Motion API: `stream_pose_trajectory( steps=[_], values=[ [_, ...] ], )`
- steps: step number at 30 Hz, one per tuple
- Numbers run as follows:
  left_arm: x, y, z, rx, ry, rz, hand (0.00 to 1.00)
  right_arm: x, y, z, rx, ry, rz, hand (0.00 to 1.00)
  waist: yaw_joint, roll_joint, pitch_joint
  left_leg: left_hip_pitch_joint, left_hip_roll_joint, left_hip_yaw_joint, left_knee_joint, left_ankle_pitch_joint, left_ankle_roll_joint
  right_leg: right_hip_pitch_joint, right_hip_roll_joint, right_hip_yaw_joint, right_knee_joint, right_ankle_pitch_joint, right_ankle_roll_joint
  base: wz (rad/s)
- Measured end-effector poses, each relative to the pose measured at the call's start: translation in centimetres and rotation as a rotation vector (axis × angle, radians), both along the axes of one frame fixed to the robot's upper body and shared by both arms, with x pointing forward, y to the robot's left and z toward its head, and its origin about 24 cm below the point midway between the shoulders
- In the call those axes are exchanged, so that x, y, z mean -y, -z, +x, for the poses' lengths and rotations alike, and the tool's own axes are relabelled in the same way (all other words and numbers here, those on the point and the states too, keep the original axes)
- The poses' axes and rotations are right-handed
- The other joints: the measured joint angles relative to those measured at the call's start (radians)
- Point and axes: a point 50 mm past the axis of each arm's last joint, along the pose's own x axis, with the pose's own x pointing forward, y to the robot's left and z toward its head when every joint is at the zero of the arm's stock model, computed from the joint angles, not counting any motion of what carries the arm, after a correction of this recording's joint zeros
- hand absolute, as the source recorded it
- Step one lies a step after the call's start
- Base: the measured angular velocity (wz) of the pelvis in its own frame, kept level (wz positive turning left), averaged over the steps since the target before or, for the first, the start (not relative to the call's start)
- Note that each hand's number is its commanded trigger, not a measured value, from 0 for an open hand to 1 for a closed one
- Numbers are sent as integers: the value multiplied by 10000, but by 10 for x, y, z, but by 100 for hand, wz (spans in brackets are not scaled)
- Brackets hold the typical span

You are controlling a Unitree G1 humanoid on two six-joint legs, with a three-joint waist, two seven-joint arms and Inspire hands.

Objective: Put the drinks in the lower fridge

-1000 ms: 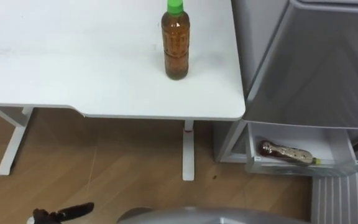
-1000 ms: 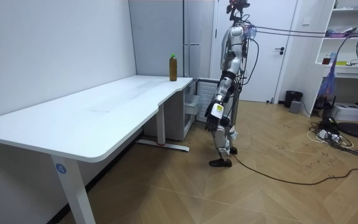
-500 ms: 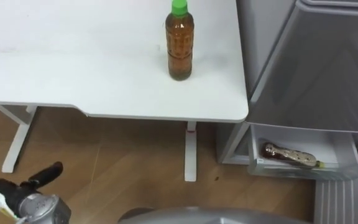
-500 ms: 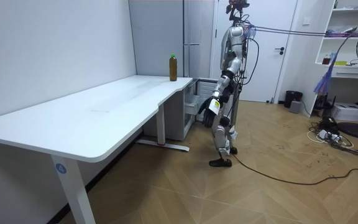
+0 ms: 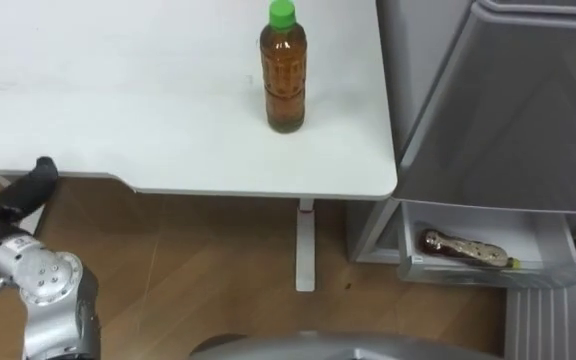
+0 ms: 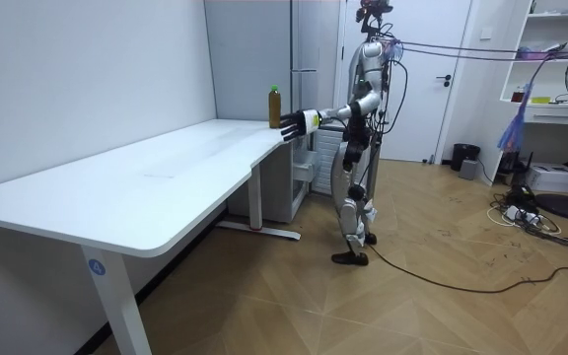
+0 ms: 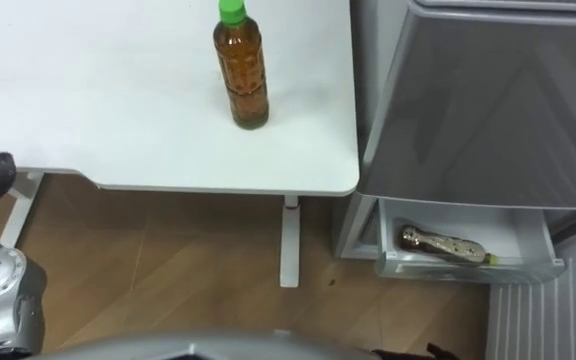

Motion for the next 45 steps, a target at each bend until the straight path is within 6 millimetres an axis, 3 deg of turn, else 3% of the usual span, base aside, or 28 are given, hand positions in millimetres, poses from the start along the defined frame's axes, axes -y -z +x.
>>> stream_pose_trajectory(
  steps=[5, 12, 18, 24, 34, 45],
  values=[
    [9, -17, 10, 703, 608, 308, 0, -1, 0, 3, 25, -53, 43, 0, -59, 7, 12, -98, -2, -193, -32, -2, -2, -58, 30, 0, 26, 1, -2, 2],
    [25, -34, 24, 498, 2436, 2135, 0, -1, 0, 4, 92, -245, 277, 0, -305, 36, 16, -179, 4, -256, -82, 20, -22, -141, 64, 13, 12, 11, -19, 0],
    [40, -41, 34, 769, 3558, 2217, 0, -3, 1, 14, 235, -288, 328, 0, -609, -3, 35, -255, -50, -438, -32, 32, -24, -244, 65, -5, -4, 12, -20, 1],
    [62, -57, 50, 1394, 5275, 2223, 0, -3, 1, 15, 176, -318, 343, 0, -635, -58, 64, -243, -54, -416, -50, 32, -24, -255, 57, 12, -11, 12, -20, 0],
    [78, -44, 57, 1299, 7341, -17, 0, -4, 1, 20, 209, -348, 331, 0, -775, -78, 92, -221, -58, -342, -90, 34, -26, -230, 61, 140, -159, 18, -30, -3],
    [89, -40, 64, 1093, 8778, -913, 0, -4, 1, 26, 270, -384, 313, 0, -963, -7, 124, -264, 38, -220, -169, 39, -39, -337, 132, 266, -148, 77, -95, -3]
  ],
)
